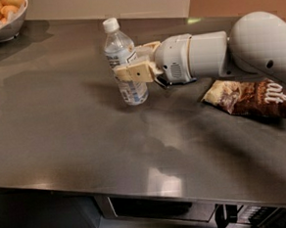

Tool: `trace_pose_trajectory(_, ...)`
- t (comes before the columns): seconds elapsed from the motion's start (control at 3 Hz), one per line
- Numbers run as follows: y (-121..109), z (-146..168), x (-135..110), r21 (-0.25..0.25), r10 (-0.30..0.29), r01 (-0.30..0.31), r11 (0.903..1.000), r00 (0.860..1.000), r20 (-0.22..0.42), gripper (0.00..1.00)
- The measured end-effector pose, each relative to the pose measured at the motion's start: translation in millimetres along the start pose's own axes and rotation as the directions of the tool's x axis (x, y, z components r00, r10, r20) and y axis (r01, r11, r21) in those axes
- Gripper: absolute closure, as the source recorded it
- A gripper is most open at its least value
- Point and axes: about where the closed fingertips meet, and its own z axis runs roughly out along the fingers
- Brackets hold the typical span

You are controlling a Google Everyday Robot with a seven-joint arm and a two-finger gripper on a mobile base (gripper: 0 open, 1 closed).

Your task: Place blue plastic bottle upright

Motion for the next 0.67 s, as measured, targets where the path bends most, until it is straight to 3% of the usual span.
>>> trace_pose_trajectory(0.67, 8.3, -7.7, -25.3, 0.006, 0.017, -0.016, 0.9999, 0.989, -0.146, 1.00)
